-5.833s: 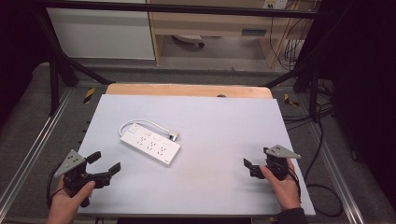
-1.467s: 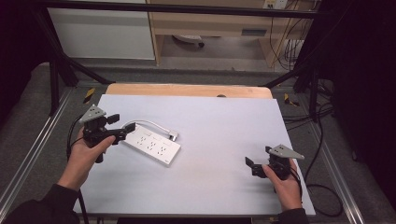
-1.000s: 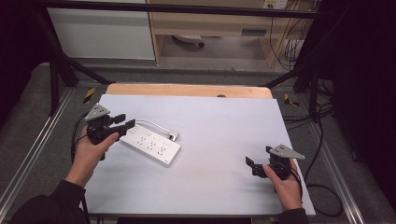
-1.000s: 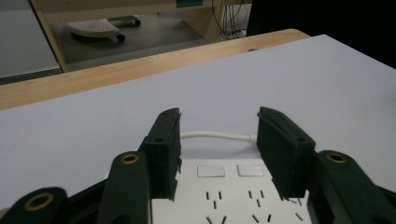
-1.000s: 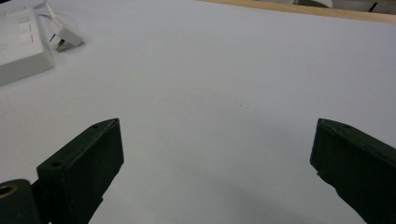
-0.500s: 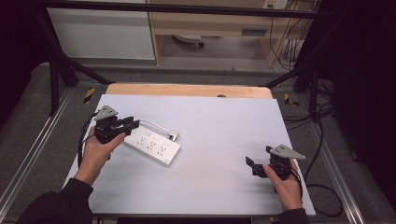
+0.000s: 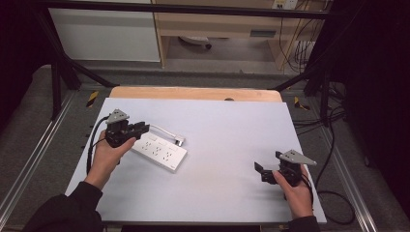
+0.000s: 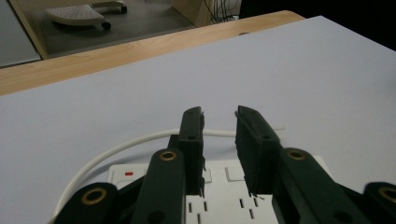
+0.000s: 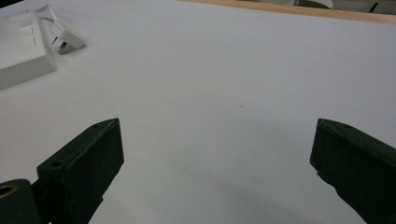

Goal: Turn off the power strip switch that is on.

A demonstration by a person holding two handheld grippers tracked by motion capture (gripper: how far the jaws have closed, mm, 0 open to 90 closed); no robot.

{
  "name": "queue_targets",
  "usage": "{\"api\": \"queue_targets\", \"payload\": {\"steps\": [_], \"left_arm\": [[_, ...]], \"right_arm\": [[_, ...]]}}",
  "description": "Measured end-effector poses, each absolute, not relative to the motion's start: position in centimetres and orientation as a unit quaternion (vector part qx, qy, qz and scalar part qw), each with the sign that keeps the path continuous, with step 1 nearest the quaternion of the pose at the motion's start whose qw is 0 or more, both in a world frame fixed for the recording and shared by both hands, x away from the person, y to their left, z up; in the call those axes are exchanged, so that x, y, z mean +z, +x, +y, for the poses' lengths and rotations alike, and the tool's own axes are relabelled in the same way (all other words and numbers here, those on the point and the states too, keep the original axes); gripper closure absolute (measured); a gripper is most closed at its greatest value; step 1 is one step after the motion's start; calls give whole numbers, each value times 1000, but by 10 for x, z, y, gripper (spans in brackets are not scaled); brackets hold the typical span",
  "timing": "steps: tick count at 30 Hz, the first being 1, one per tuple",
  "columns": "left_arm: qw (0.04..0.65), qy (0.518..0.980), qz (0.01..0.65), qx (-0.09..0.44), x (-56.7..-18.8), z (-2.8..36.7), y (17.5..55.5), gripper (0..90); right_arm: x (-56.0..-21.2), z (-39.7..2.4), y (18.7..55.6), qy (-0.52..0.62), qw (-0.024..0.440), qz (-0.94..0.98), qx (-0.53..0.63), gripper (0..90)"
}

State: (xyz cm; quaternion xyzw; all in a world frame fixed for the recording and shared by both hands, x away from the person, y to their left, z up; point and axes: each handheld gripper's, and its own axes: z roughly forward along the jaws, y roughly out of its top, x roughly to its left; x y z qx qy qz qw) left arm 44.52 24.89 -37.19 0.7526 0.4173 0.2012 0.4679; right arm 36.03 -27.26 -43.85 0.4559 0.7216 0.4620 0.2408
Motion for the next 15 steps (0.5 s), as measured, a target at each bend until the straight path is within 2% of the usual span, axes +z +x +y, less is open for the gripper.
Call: {"api": "queue_targets", "payload": {"steps": [4,15], "left_arm": [[469,751,421,200,-375,248,448,759],[462,755,421,198,-380,246,454,796]], "right_arm": [[-439,-273,360,456,241,721,462,32],[-438,-273,360,456,241,720,463,32]]}}
